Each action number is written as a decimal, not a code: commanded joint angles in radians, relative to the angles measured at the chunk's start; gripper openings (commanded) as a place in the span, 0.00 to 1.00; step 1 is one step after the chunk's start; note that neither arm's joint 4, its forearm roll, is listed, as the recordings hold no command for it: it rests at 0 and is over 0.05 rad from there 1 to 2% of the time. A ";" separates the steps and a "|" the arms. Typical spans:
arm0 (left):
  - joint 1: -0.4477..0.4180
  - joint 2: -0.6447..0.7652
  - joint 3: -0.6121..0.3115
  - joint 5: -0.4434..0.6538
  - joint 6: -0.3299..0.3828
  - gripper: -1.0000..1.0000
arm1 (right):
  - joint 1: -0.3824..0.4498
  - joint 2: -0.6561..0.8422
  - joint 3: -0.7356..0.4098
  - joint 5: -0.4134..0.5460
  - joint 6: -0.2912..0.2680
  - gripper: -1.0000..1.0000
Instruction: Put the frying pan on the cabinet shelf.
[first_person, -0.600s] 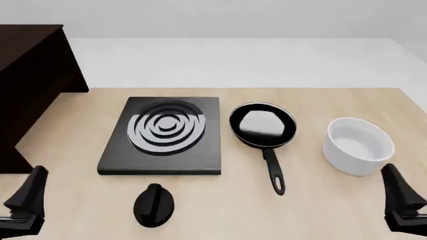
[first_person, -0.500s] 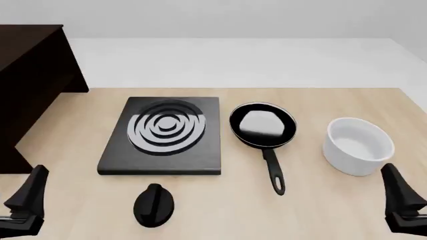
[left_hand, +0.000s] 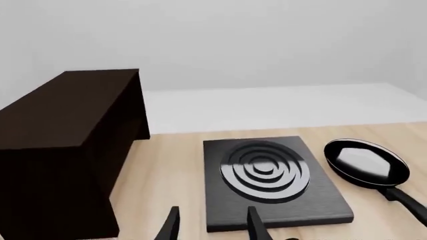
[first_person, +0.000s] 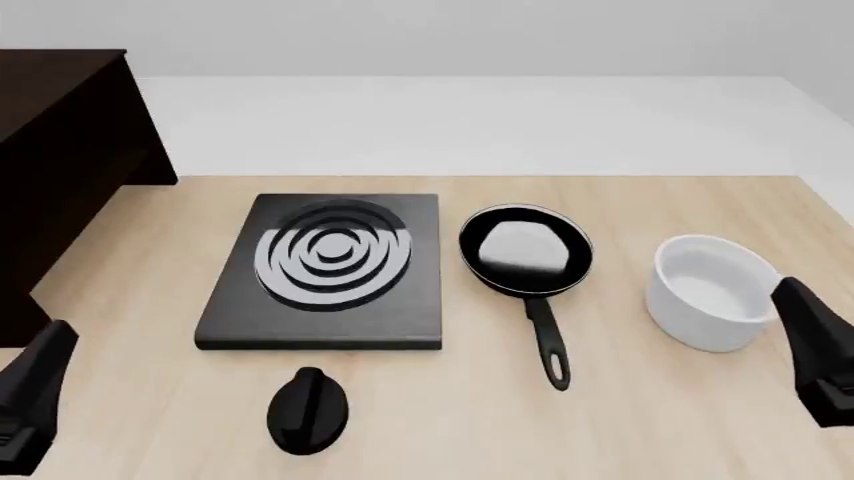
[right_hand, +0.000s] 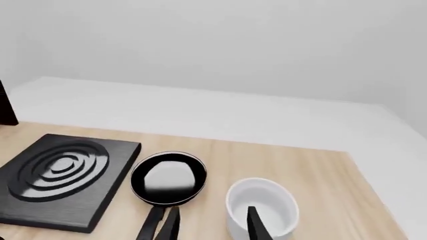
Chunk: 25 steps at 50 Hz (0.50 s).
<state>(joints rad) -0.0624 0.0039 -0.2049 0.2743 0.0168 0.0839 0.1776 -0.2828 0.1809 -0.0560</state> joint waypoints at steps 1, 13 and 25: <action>0.014 0.048 -0.073 0.087 -0.043 1.00 | 0.044 0.093 -0.122 0.085 0.058 1.00; 0.004 0.049 -0.092 0.093 -0.072 1.00 | 0.115 0.205 -0.287 0.223 0.195 1.00; 0.033 0.053 -0.102 0.102 -0.073 1.00 | 0.134 0.406 -0.339 0.300 0.057 1.00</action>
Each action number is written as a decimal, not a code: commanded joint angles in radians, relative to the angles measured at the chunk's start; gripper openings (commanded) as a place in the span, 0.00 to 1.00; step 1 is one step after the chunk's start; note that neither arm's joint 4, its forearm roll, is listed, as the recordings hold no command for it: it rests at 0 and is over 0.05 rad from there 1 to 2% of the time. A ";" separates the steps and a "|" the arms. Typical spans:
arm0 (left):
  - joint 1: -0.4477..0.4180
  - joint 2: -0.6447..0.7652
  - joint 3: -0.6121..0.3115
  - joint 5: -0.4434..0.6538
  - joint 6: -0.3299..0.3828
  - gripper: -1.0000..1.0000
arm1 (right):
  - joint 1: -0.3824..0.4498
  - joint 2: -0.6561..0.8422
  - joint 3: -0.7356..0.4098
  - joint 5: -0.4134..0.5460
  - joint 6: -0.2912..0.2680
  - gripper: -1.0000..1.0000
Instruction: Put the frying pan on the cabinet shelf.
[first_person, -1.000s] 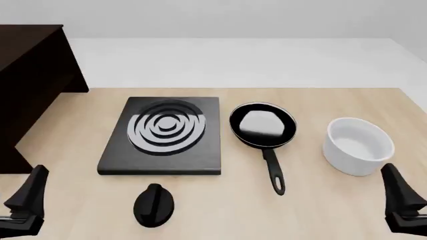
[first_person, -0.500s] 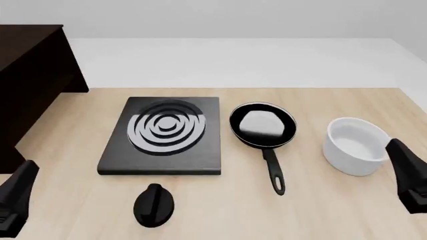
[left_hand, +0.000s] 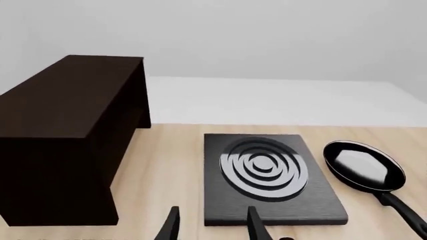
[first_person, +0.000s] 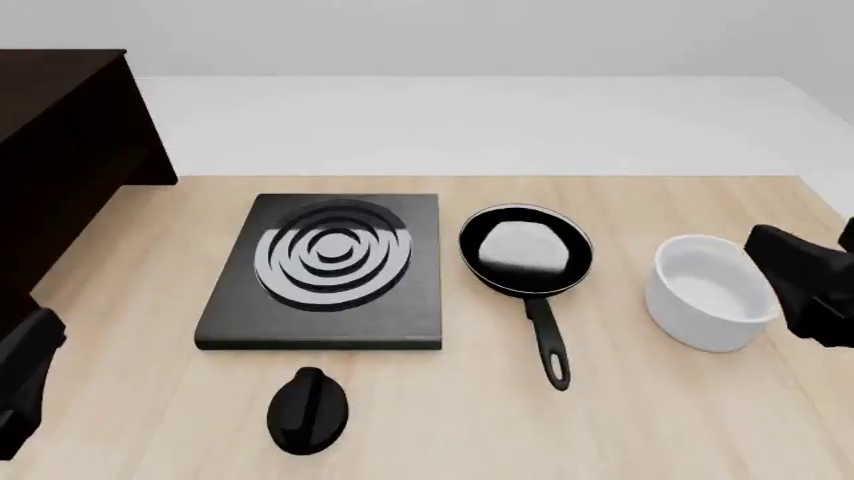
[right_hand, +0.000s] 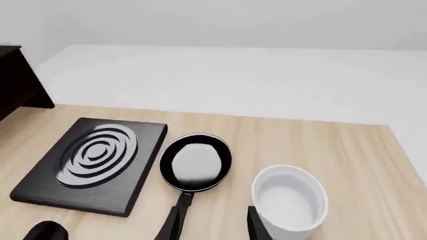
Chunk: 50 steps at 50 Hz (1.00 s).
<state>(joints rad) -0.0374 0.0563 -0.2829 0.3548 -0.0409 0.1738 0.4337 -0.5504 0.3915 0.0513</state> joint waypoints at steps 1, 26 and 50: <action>0.002 -0.002 -0.025 0.026 -0.014 1.00 | 0.054 0.161 -0.079 0.106 -0.030 1.00; -0.077 -0.033 0.001 0.035 -0.029 1.00 | 0.272 0.436 -0.246 0.274 0.115 1.00; -0.088 -0.029 0.024 0.017 -0.005 1.00 | 0.300 0.557 -0.105 0.159 0.186 1.00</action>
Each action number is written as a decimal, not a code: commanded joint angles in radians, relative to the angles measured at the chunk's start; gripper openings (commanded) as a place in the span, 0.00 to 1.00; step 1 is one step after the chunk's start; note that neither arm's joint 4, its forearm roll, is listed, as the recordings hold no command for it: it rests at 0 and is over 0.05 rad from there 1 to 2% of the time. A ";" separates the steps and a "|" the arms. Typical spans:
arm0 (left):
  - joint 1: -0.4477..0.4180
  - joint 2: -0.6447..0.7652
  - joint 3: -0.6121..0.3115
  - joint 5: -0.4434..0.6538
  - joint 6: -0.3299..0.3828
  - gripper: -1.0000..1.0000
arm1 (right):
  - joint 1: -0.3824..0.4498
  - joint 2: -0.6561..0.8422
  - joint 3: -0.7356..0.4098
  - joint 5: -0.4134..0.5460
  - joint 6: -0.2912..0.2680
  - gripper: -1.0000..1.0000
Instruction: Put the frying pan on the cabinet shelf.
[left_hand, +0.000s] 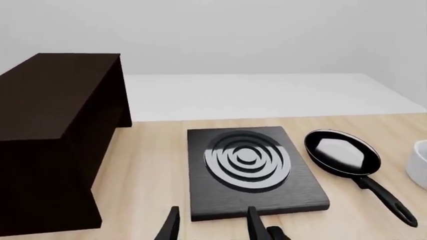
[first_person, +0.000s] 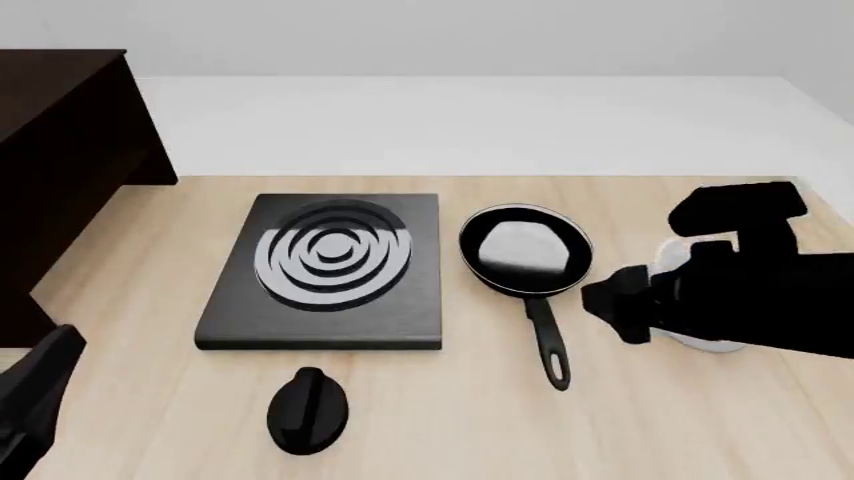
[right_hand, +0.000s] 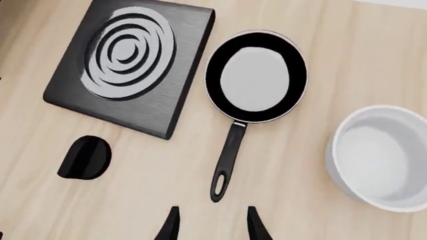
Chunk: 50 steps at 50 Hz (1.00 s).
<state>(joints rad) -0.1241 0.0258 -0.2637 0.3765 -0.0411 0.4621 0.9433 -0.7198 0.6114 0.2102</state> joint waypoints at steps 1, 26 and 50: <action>-0.002 0.003 0.009 -0.007 -0.015 1.00 | 0.011 0.053 0.076 -0.076 0.033 1.00; -0.012 0.020 0.015 -0.013 -0.031 1.00 | 0.016 0.227 0.116 -0.210 0.003 1.00; -0.018 0.037 0.005 -0.015 -0.025 1.00 | 0.002 0.403 0.080 -0.307 0.004 1.00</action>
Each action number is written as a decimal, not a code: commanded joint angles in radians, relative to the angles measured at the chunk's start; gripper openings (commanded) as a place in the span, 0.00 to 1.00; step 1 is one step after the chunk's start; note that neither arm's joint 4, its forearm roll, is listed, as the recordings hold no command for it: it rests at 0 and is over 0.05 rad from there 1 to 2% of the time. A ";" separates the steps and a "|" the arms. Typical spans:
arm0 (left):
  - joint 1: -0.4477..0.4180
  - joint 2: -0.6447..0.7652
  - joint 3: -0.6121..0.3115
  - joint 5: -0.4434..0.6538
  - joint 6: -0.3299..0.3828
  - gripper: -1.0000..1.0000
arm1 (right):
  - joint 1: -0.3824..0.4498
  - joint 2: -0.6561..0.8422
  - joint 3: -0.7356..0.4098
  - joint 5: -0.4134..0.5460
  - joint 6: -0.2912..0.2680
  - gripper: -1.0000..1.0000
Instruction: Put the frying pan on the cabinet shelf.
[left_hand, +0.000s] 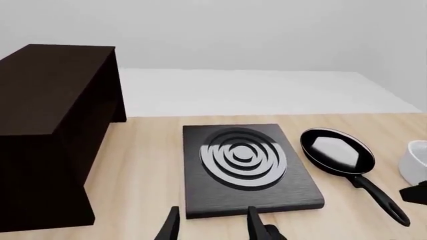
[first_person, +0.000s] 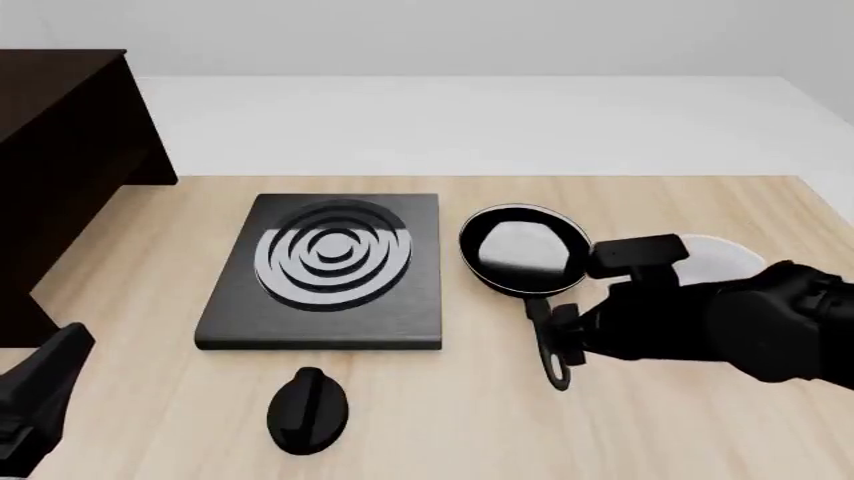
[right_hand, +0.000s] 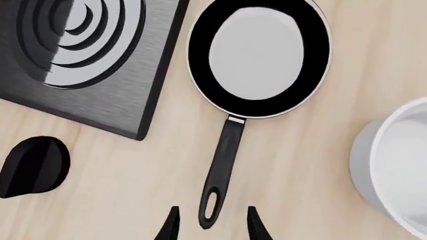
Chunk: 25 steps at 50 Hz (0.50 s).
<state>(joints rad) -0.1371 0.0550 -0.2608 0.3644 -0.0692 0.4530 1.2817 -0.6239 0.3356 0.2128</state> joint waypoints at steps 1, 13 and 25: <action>-0.006 0.006 0.003 -0.002 0.008 1.00 | 0.007 0.073 -0.016 -0.039 0.006 1.00; -0.016 0.012 -0.014 0.016 0.031 1.00 | -0.001 0.141 -0.022 -0.075 0.011 1.00; -0.022 0.014 -0.011 0.017 0.017 1.00 | 0.012 0.193 -0.017 -0.105 0.007 1.00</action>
<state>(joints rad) -0.1528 0.0667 -0.2727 0.3788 -0.0480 0.4501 1.4281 -0.6442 0.2553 0.2207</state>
